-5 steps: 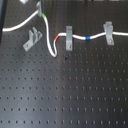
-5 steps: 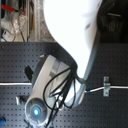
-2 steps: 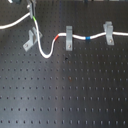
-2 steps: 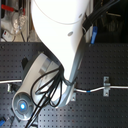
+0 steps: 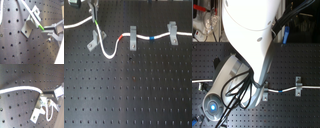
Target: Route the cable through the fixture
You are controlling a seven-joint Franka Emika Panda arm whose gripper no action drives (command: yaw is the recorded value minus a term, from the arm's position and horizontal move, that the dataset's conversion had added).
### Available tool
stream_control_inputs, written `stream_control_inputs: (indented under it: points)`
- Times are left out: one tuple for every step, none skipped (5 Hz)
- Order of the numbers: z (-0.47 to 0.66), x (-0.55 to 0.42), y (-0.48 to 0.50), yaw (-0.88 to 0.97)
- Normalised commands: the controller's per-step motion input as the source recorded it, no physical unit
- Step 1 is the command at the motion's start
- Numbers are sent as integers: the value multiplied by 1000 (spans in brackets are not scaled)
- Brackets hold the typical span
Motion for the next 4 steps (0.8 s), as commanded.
stream_control_inputs:
  points:
    - [69,-11,236,66]
    - [216,20,181,20]
    - [282,22,159,0]
    - [355,-66,212,0]
